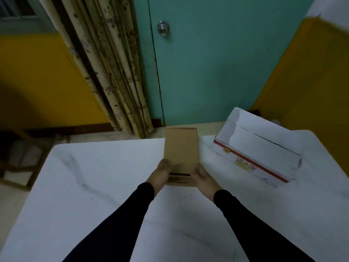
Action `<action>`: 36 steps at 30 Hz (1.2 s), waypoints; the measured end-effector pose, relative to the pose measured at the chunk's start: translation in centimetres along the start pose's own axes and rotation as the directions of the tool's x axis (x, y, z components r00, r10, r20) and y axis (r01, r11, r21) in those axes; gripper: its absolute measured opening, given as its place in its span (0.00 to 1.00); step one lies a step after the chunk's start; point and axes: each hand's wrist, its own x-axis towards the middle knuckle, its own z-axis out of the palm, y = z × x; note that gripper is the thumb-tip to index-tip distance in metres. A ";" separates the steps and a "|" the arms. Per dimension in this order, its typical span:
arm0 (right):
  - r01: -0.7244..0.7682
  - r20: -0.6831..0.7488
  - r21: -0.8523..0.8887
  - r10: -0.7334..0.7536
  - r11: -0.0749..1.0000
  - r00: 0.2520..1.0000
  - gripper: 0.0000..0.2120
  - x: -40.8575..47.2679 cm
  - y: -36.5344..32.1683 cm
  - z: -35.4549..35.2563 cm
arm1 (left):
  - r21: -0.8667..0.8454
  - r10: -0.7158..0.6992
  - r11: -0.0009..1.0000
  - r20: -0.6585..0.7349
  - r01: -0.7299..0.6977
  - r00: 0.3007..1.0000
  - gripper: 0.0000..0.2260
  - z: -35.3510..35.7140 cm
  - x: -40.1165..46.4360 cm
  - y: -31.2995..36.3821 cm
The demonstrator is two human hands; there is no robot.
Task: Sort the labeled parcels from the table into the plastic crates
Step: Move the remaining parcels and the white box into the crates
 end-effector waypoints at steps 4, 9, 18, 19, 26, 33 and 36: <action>0.044 -0.095 -0.059 -0.049 0.997 0.994 0.26 -0.6 -0.3 0.0 | -0.043 0.061 0.997 -0.049 -0.063 0.997 0.21 -0.4 -1.7 0.1; 0.161 -0.232 -0.089 -0.177 0.983 0.956 0.25 -3.6 -3.3 -0.2 | -0.076 0.185 0.978 -0.131 -0.196 0.974 0.17 -2.6 -4.9 2.3; 0.354 -0.350 -0.221 -0.412 0.909 0.841 0.27 -12.4 -9.8 3.0 | -0.108 0.447 0.882 -0.112 -0.458 0.887 0.05 -9.5 -13.8 5.7; 0.370 -0.358 -0.250 -0.441 0.895 0.823 0.26 -13.5 -10.3 3.8 | -0.109 0.469 0.871 -0.104 -0.479 0.877 0.06 -10.4 -14.9 5.8; 0.483 -0.410 -0.237 -0.538 0.843 0.737 0.27 -18.4 -12.2 7.1 | -0.147 0.548 0.817 -0.103 -0.558 0.830 0.09 -14.6 -20.5 5.9; 0.615 -0.368 -0.284 -0.676 0.735 0.638 0.19 -21.8 -13.5 6.0 | -0.142 0.541 0.814 -0.164 -0.563 0.825 0.12 -14.7 -23.4 6.8; 0.650 -0.383 -0.256 -0.693 0.715 0.611 0.14 -22.4 -13.5 4.1 | -0.102 0.562 0.804 -0.195 -0.586 0.804 0.17 -13.4 -24.3 7.7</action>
